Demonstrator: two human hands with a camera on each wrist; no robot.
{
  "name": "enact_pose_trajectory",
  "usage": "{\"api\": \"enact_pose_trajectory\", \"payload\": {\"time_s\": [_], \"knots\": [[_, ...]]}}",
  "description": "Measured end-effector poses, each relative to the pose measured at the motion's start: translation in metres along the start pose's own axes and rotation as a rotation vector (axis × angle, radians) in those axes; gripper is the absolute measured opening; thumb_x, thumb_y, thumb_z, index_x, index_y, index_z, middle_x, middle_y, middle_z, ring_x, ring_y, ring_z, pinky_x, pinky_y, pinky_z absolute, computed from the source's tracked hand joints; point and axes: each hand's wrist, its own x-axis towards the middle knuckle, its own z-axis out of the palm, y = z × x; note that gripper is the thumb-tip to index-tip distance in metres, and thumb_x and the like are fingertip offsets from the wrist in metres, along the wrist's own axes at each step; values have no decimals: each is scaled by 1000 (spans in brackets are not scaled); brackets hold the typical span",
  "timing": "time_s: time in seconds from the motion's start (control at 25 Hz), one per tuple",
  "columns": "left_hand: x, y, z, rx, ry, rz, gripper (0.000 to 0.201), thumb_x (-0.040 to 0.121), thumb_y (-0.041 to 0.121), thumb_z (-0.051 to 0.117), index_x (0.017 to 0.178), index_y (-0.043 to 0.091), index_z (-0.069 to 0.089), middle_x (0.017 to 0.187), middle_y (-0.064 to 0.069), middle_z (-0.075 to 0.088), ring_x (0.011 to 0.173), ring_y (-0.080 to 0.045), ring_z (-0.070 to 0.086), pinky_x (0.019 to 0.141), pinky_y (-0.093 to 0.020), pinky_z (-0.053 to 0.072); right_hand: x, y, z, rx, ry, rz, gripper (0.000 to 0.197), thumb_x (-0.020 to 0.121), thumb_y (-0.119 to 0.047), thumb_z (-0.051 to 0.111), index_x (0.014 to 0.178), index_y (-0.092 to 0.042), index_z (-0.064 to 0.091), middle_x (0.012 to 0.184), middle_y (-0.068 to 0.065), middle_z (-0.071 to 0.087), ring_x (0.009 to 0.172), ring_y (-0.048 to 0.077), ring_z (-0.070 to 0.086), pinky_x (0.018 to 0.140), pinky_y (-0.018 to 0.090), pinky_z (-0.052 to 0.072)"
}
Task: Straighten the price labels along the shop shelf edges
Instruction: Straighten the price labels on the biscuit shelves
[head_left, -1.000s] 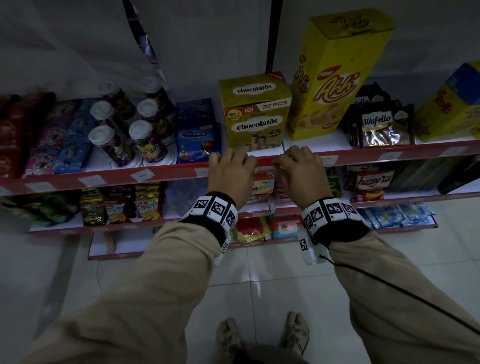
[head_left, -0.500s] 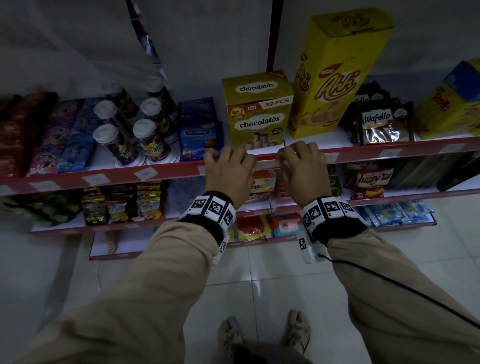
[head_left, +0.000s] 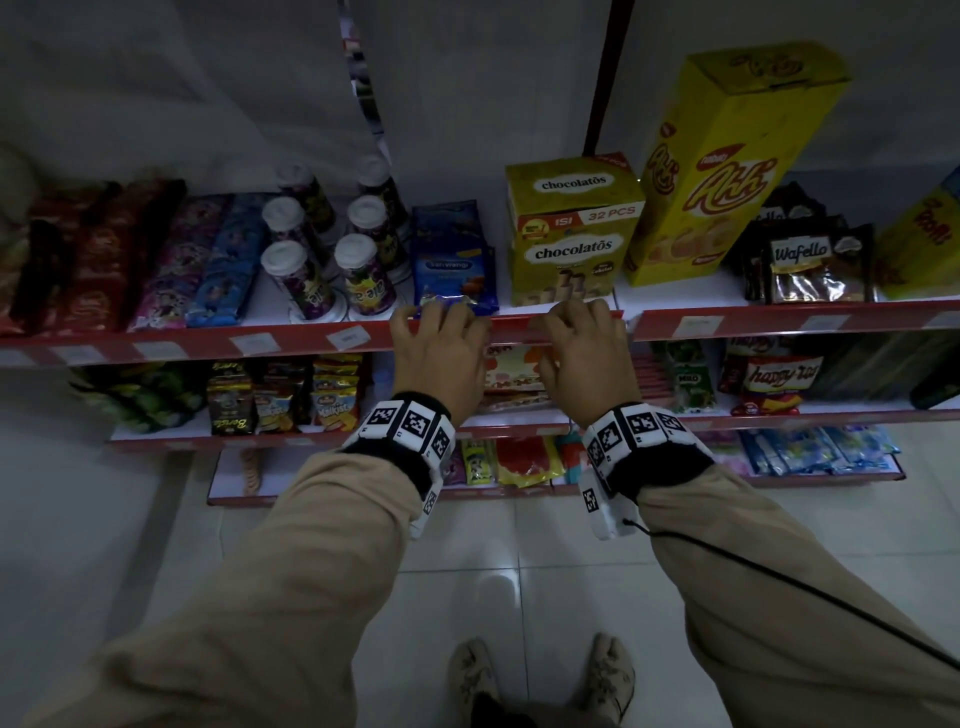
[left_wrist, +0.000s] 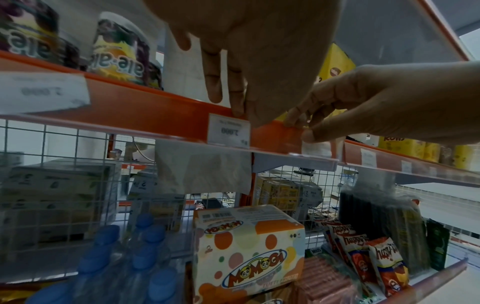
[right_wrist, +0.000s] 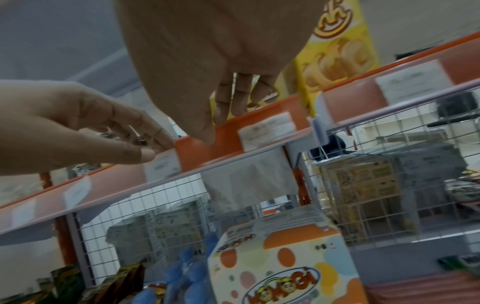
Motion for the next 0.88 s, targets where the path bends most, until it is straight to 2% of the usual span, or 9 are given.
{"api": "enact_pose_trajectory", "payload": {"time_s": [0.28, 0.48, 0.64, 0.76, 0.88], "knots": [[-7, -18, 1, -40, -32, 0, 40, 88, 30, 48, 126, 17, 52, 124, -7, 51, 113, -28, 45, 96, -39, 27, 6, -30, 4, 109, -16, -103, 38, 81, -6, 58, 118, -2, 56, 121, 18, 55, 110, 37, 48, 89, 44, 38], [-5, -27, 3, -79, -45, -5, 34, 86, 25, 51, 118, 15, 56, 120, -8, 52, 108, -29, 45, 85, -38, 33, 10, -40, 9, 51, -57, -122, 41, 84, -14, 54, 126, -13, 54, 125, 7, 56, 112, 30, 45, 88, 42, 39], [-10, -30, 5, -116, -23, 28, 38, 76, 20, 59, 113, 13, 57, 114, -11, 54, 104, -31, 47, 81, -39, 35, 17, -42, 10, 17, -59, -100, 36, 85, -18, 52, 121, -11, 56, 123, 9, 55, 112, 30, 44, 87, 41, 39], [-12, -34, 4, -112, -65, 65, 46, 75, 19, 59, 121, 13, 54, 118, -10, 52, 108, -31, 45, 82, -38, 34, 22, -44, 11, 9, -72, -91, 31, 87, -24, 51, 114, -9, 58, 119, 11, 55, 111, 30, 44, 88, 41, 38], [-9, -39, 4, -154, -105, 59, 53, 80, 18, 54, 132, 13, 47, 123, -10, 49, 110, -30, 43, 86, -38, 34, 27, -43, 13, 84, -27, -83, 26, 88, -24, 54, 107, -8, 61, 112, 13, 58, 107, 32, 46, 84, 42, 39]]}}
